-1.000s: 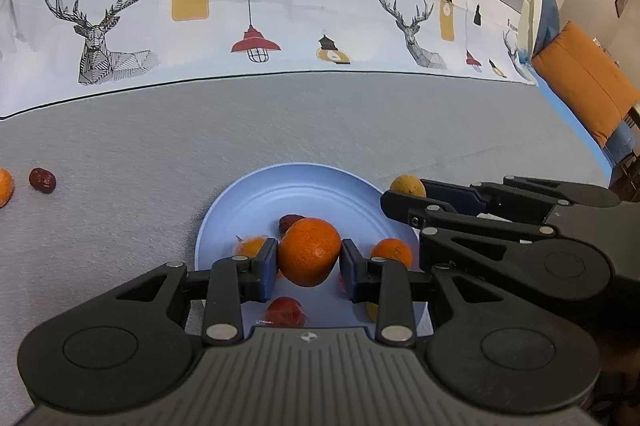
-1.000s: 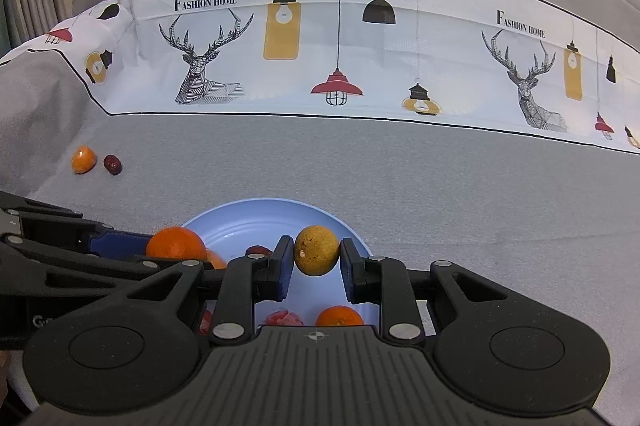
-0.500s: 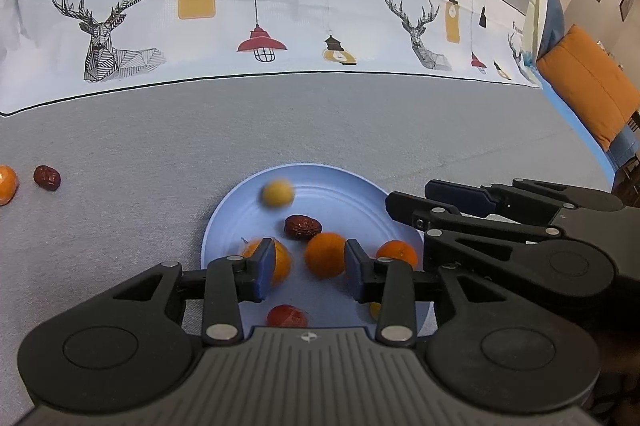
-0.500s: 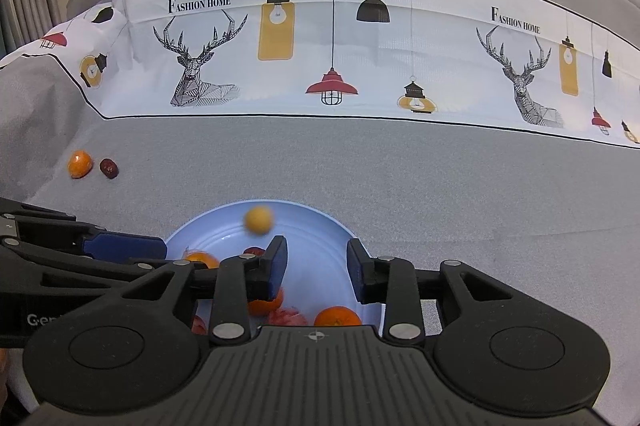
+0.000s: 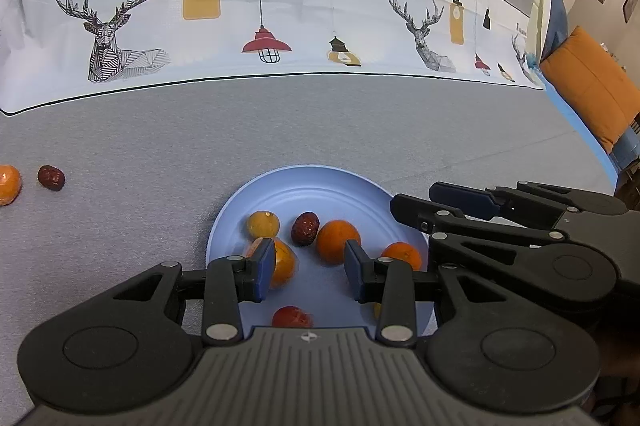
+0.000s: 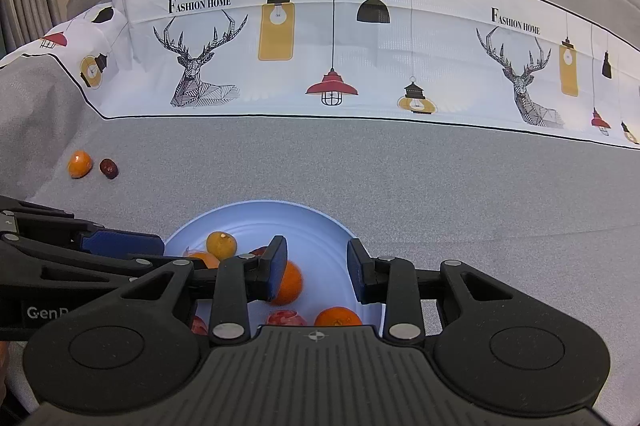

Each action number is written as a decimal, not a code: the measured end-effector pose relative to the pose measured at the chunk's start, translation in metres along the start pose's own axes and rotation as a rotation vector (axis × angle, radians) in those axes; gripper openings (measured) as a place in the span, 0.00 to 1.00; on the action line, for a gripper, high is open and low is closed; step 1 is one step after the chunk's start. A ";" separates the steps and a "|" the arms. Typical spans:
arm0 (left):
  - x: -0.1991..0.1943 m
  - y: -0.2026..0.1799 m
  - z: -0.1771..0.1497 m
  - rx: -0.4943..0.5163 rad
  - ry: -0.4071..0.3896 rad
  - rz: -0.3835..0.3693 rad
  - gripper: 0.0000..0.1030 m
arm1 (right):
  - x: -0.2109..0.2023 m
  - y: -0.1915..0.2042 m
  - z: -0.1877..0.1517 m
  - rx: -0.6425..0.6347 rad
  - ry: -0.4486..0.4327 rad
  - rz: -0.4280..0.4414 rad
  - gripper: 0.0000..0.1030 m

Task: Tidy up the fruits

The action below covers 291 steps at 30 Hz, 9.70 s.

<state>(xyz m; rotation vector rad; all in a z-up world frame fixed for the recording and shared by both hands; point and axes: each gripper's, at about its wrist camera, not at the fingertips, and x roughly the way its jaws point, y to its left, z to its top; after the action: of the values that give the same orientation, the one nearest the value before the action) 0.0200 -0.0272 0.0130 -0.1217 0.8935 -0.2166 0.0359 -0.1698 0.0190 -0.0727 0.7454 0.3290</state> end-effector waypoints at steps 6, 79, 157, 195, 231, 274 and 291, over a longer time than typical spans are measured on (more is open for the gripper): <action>0.000 0.001 0.001 -0.005 -0.005 0.003 0.40 | 0.000 0.000 0.000 0.001 -0.001 -0.001 0.34; 0.020 0.294 0.061 -0.849 0.079 0.405 0.43 | 0.113 0.172 0.059 -0.155 -0.045 0.331 0.21; -0.039 0.026 -0.018 -0.207 -0.028 0.038 0.43 | -0.063 0.010 -0.052 0.141 -0.183 0.092 0.24; -0.036 -0.032 -0.027 0.081 -0.091 0.086 0.83 | -0.056 0.001 -0.043 0.206 -0.162 -0.036 0.99; -0.039 -0.022 -0.050 -0.050 0.066 0.218 0.99 | -0.093 0.022 -0.069 0.144 -0.034 -0.074 0.99; -0.036 -0.020 -0.052 -0.041 0.080 0.253 0.99 | -0.089 0.031 -0.069 0.096 -0.020 -0.085 0.99; -0.034 -0.020 -0.053 -0.042 0.085 0.252 0.99 | -0.088 0.032 -0.070 0.096 -0.017 -0.083 0.99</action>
<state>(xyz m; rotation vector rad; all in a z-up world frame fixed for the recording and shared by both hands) -0.0452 -0.0389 0.0098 -0.0385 0.9890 0.0323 -0.0802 -0.1760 0.0286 -0.0102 0.7384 0.2138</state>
